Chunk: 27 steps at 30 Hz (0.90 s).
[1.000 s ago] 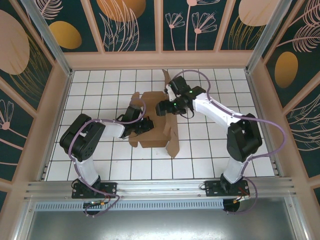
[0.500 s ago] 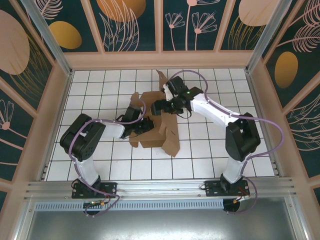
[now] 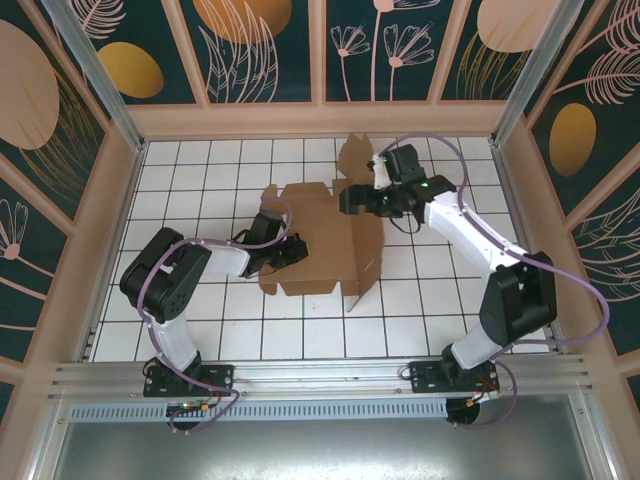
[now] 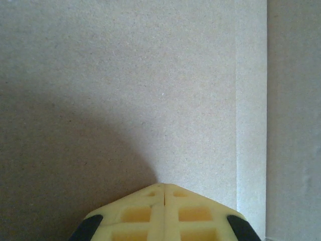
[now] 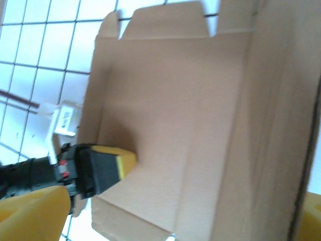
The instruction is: Fold the paper box
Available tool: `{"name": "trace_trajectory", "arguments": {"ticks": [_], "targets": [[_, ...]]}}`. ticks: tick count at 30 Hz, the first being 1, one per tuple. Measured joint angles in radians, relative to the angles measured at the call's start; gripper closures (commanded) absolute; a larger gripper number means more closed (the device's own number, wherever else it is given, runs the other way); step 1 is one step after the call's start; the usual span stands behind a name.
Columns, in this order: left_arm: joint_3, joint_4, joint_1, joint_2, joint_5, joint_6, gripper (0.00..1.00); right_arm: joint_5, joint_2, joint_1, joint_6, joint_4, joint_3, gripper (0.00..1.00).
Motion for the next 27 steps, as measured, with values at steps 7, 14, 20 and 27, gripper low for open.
{"name": "trace_trajectory", "arguments": {"ticks": [7, 14, 20, 27], "targets": [[0.0, -0.001, 0.0, 0.0, -0.002, 0.005, 0.98, 0.157, -0.013, -0.025, -0.075, -0.026, -0.04, 0.52], [0.0, -0.001, -0.001, 0.0, -0.003, 0.015, 0.98, 0.273, -0.013, -0.025, -0.098, -0.034, -0.063, 0.48], [0.002, -0.005, -0.001, 0.0, -0.003, 0.019, 0.98, 0.326, -0.013, -0.025, -0.126, -0.042, -0.063, 0.62], [0.004, -0.008, -0.001, 0.001, -0.003, 0.019, 0.98, 0.332, -0.013, -0.025, -0.123, -0.042, -0.063, 0.65]]}}
